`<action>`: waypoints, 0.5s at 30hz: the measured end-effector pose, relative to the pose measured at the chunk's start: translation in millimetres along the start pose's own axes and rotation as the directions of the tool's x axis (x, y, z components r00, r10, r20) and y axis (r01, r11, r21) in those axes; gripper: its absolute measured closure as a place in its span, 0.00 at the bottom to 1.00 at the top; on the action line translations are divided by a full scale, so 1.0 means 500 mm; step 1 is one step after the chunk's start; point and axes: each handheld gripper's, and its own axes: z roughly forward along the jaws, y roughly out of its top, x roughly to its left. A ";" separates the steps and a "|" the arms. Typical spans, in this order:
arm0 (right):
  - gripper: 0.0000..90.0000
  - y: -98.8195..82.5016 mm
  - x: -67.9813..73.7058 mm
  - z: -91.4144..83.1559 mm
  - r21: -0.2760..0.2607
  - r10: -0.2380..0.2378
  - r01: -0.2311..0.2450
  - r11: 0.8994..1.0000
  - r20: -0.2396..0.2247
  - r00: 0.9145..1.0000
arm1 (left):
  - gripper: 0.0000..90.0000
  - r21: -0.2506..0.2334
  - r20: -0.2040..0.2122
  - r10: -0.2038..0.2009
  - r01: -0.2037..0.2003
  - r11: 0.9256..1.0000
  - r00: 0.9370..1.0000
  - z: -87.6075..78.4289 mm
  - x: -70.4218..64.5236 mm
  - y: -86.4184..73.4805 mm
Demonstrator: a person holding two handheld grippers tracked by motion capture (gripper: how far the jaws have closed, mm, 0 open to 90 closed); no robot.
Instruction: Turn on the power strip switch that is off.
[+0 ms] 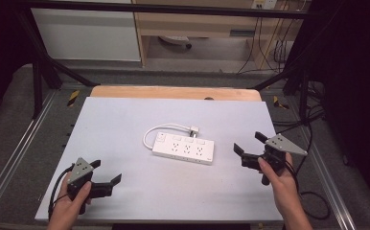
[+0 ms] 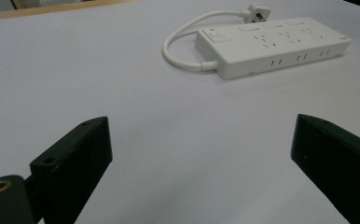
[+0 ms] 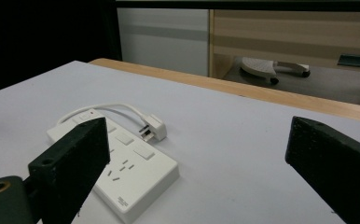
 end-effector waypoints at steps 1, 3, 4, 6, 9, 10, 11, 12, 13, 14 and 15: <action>0.08 -0.004 -0.003 -0.003 0.000 -0.004 0.004 1.000 0.005 1.000 | 0.06 -0.001 0.000 -0.001 0.001 1.000 1.000 0.000 0.000 0.000; 0.08 -0.012 -0.007 -0.009 0.000 0.001 -0.001 1.000 0.010 1.000 | 0.06 -0.001 -0.001 -0.002 0.002 1.000 1.000 0.000 0.001 0.000; 0.08 -0.015 -0.010 -0.011 -0.002 0.007 -0.007 1.000 0.012 1.000 | 0.06 -0.001 -0.001 -0.005 0.005 1.000 1.000 0.000 0.001 0.000; 0.08 -0.023 -0.014 -0.014 -0.003 0.006 -0.006 1.000 0.018 1.000 | 0.06 -0.001 -0.001 -0.005 0.005 1.000 1.000 0.000 0.001 0.000; 0.08 -0.037 -0.019 -0.016 0.004 0.006 -0.006 1.000 0.021 1.000 | 0.06 -0.001 -0.001 -0.008 0.008 1.000 1.000 0.000 0.001 0.000; 0.08 -0.042 -0.020 -0.016 0.006 0.005 -0.005 1.000 0.022 1.000 | 0.06 -0.002 -0.002 -0.009 0.009 1.000 1.000 0.000 0.001 -0.001; 0.08 -0.046 -0.021 -0.016 0.008 0.005 -0.005 1.000 0.023 1.000 | 0.06 -0.001 -0.002 -0.010 0.010 1.000 1.000 0.000 0.002 -0.001; 0.08 -0.051 -0.023 -0.016 0.011 0.006 -0.007 1.000 0.024 1.000 | 0.06 -0.001 -0.002 -0.010 0.010 1.000 1.000 0.000 0.002 -0.001; 0.08 -0.055 -0.024 -0.015 0.012 0.006 -0.006 1.000 0.025 1.000 | 0.06 -0.001 -0.002 -0.010 0.010 1.000 1.000 0.000 0.002 -0.001; 0.07 -0.060 -0.025 -0.014 0.013 0.006 -0.006 1.000 0.026 1.000 | 0.06 0.000 -0.002 -0.010 0.010 1.000 1.000 0.000 0.002 -0.001; 0.07 -0.065 -0.026 -0.014 0.015 0.006 -0.006 1.000 0.026 1.000 | 0.06 0.000 -0.003 -0.008 0.008 1.000 1.000 0.000 0.002 -0.001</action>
